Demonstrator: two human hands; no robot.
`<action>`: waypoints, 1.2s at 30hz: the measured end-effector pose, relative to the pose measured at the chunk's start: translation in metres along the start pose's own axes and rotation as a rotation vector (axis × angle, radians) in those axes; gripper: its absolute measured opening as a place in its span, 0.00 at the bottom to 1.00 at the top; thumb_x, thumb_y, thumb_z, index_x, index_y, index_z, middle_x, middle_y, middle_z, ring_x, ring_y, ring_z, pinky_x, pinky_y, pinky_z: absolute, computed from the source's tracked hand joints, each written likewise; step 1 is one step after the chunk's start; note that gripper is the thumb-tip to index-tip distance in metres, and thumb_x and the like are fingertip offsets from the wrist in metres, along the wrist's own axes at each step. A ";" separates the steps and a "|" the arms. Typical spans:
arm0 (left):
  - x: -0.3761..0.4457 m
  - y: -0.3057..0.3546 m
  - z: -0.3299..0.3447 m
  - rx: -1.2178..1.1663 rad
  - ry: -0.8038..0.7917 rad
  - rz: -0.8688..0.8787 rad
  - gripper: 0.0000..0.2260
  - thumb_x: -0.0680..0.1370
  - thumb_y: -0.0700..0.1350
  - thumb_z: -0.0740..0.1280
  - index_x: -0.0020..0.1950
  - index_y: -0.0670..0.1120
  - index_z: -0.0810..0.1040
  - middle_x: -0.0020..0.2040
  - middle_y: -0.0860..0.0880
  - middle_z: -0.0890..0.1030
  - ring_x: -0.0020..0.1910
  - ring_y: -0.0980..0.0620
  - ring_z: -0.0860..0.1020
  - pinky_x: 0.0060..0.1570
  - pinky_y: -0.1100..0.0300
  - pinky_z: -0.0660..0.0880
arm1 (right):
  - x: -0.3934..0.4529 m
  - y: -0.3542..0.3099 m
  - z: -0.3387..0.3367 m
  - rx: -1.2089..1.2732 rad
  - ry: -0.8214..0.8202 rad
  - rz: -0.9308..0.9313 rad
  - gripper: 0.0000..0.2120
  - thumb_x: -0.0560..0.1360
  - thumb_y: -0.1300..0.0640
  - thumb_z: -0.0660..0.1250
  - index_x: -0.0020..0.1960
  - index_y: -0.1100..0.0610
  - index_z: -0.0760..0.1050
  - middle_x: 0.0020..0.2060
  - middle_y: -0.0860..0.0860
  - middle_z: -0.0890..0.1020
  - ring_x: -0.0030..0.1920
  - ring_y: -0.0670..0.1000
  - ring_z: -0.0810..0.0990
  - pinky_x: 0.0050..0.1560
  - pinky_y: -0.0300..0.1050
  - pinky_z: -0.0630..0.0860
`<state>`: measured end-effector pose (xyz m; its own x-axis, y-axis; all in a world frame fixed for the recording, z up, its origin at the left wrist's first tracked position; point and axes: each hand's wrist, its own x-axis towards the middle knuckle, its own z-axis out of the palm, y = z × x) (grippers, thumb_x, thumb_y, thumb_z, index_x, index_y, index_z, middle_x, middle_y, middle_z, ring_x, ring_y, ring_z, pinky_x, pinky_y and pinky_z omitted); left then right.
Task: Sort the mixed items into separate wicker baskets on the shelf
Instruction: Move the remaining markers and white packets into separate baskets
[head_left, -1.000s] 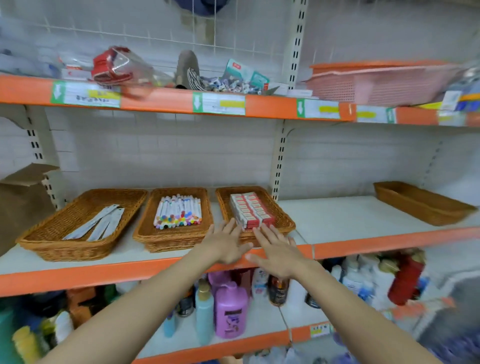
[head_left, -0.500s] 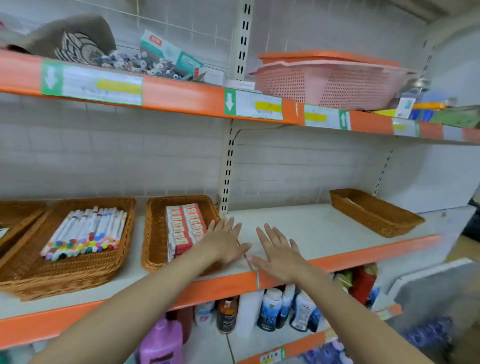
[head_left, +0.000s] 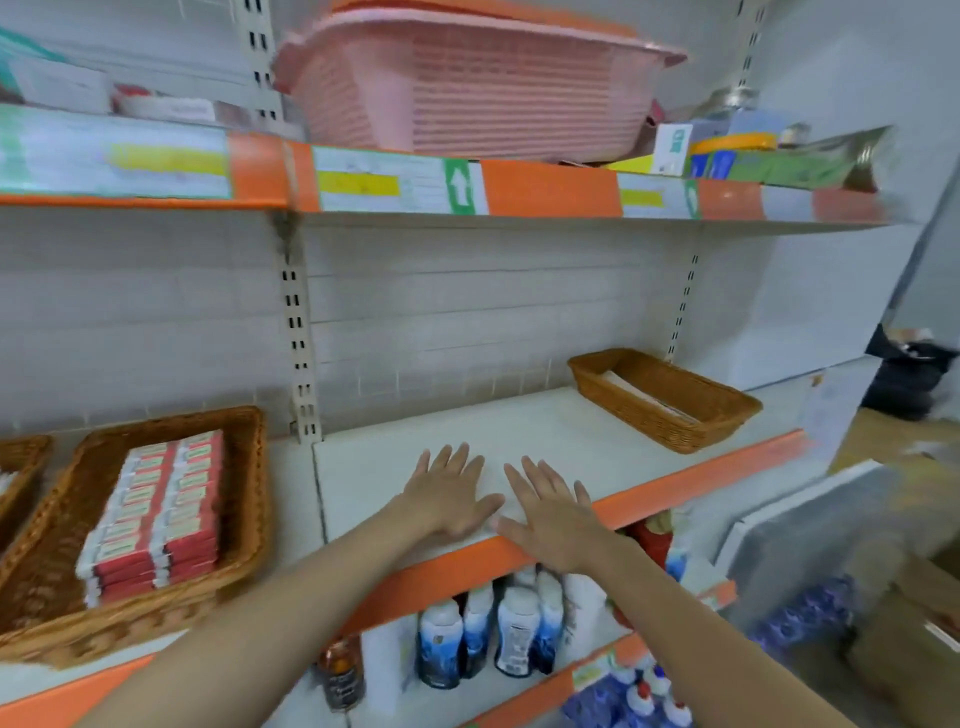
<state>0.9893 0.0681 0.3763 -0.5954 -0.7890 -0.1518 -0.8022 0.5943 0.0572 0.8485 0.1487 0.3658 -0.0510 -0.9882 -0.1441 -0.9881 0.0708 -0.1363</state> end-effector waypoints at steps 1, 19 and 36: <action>0.008 0.015 0.000 -0.012 -0.001 -0.007 0.31 0.82 0.62 0.46 0.79 0.47 0.43 0.79 0.47 0.41 0.78 0.47 0.40 0.74 0.49 0.37 | -0.002 0.016 -0.003 -0.003 0.004 -0.007 0.34 0.81 0.37 0.46 0.78 0.50 0.35 0.77 0.49 0.36 0.77 0.50 0.35 0.75 0.59 0.37; 0.168 0.234 -0.037 0.030 0.124 0.102 0.29 0.82 0.60 0.47 0.79 0.45 0.51 0.79 0.43 0.52 0.77 0.44 0.51 0.75 0.48 0.48 | 0.003 0.278 -0.057 0.003 0.105 0.043 0.31 0.82 0.40 0.47 0.79 0.49 0.41 0.77 0.50 0.35 0.77 0.51 0.35 0.75 0.59 0.39; 0.314 0.241 -0.049 0.028 0.036 -0.119 0.28 0.81 0.56 0.55 0.75 0.40 0.60 0.74 0.40 0.61 0.73 0.39 0.57 0.73 0.48 0.55 | 0.140 0.371 -0.101 0.130 -0.002 -0.127 0.29 0.83 0.49 0.53 0.79 0.53 0.45 0.79 0.51 0.48 0.77 0.52 0.51 0.75 0.49 0.54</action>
<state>0.6068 -0.0436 0.3908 -0.4972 -0.8592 -0.1207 -0.8663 0.4994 0.0136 0.4597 0.0231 0.3940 0.0737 -0.9900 -0.1199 -0.9595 -0.0376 -0.2793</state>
